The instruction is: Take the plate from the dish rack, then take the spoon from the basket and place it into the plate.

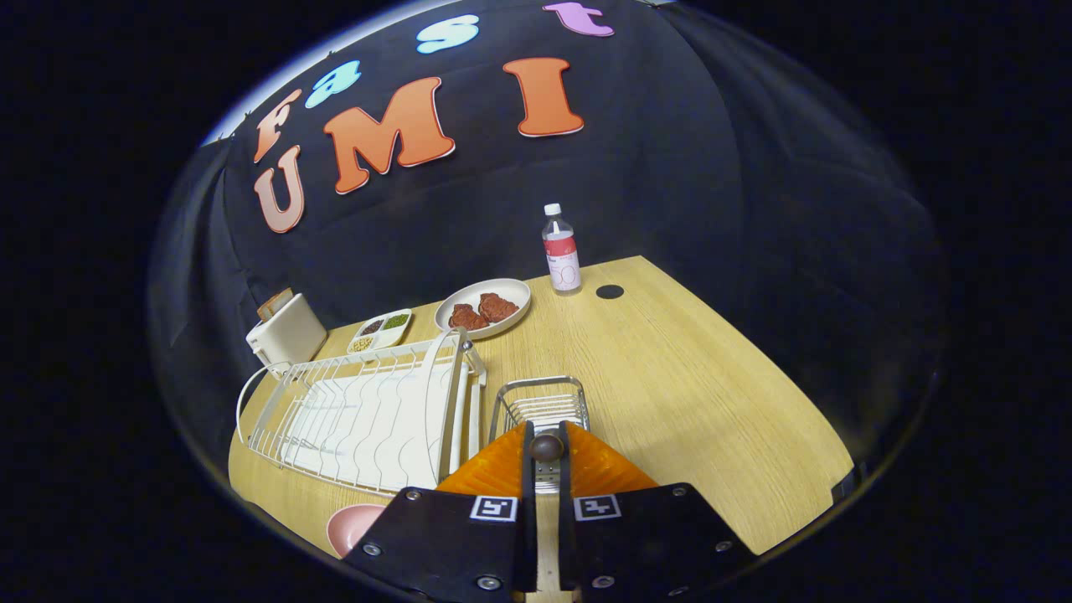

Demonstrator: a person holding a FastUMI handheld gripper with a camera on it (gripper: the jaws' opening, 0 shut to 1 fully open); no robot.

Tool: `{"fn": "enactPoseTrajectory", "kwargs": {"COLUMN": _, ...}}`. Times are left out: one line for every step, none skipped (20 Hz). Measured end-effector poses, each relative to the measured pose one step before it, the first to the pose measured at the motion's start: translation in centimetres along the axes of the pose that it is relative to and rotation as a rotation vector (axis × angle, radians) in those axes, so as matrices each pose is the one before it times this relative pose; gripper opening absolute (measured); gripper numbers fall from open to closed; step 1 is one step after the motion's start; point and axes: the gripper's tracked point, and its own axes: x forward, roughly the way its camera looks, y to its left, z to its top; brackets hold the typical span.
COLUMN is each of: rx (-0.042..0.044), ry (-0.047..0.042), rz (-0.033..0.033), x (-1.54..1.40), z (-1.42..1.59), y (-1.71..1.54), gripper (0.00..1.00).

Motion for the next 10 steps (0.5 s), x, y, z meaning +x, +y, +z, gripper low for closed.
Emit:
{"fn": "enactPoseTrajectory", "kwargs": {"rx": -0.01139, "ry": -0.00320, "rz": 0.00295, "x": -0.008, "z": 0.511, "y": 0.187, "gripper": 0.10}}
{"fn": "enactPoseTrajectory", "kwargs": {"rx": -0.00959, "ry": -0.00604, "rz": 0.00364, "x": -0.089, "z": 0.614, "y": 0.152, "gripper": 0.10}}
{"fn": "enactPoseTrajectory", "kwargs": {"rx": -0.01226, "ry": -0.00641, "rz": 0.00287, "x": -0.176, "z": 0.629, "y": 0.184, "gripper": 0.10}}
{"fn": "enactPoseTrajectory", "kwargs": {"rx": -0.01507, "ry": -0.00666, "rz": 0.00271, "x": 0.080, "z": 0.630, "y": 0.098, "gripper": 0.10}}
{"fn": "enactPoseTrajectory", "kwargs": {"rx": -0.01802, "ry": -0.00756, "rz": 0.00241, "x": -0.022, "z": 0.673, "y": 0.171, "gripper": 0.10}}
{"fn": "enactPoseTrajectory", "kwargs": {"rx": -0.01762, "ry": -0.00112, "rz": 0.00084, "x": -0.063, "z": 0.527, "y": 0.135, "gripper": 0.10}}
{"fn": "enactPoseTrajectory", "kwargs": {"rx": -0.01285, "ry": 0.00012, "rz": 0.00132, "x": -0.224, "z": 0.446, "y": 0.087, "gripper": 0.10}}
{"fn": "enactPoseTrajectory", "kwargs": {"rx": -0.00898, "ry": -0.00501, "rz": 0.00375, "x": -0.251, "z": 0.558, "y": 0.120, "gripper": 0.10}}
{"fn": "enactPoseTrajectory", "kwargs": {"rx": -0.00435, "ry": -0.00865, "rz": 0.00142, "x": -0.297, "z": 0.631, "y": 0.167, "gripper": 0.10}}
{"fn": "enactPoseTrajectory", "kwargs": {"rx": -0.00259, "ry": -0.00426, "rz": 0.00129, "x": -0.080, "z": 0.539, "y": 0.178, "gripper": 0.10}}
